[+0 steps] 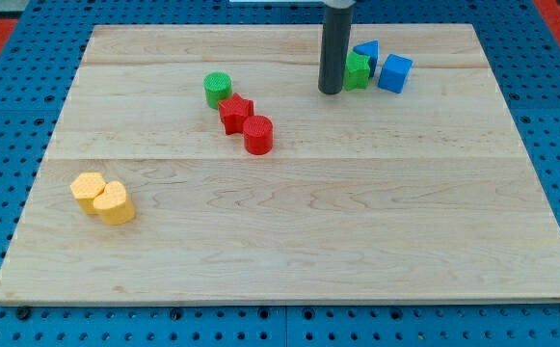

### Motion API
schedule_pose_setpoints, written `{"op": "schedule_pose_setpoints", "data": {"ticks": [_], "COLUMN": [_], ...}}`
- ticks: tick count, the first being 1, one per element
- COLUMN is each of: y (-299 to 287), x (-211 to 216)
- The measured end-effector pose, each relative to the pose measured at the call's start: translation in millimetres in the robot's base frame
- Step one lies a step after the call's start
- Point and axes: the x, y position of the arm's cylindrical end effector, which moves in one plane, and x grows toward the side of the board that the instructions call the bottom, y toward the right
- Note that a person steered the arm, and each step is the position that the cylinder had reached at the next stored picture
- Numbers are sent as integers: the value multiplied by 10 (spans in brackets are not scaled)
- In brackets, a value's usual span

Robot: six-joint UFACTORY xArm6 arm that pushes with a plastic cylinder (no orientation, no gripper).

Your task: Push the green circle to the right

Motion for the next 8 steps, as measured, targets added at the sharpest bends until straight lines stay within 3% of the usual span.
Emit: {"op": "schedule_pose_setpoints", "data": {"ticks": [1, 3, 4, 5, 6, 7, 8], "y": [-166, -488, -1083, -2011, -2784, -2418, -1396], "x": [149, -155, -698, -890, -714, -43, -315]}}
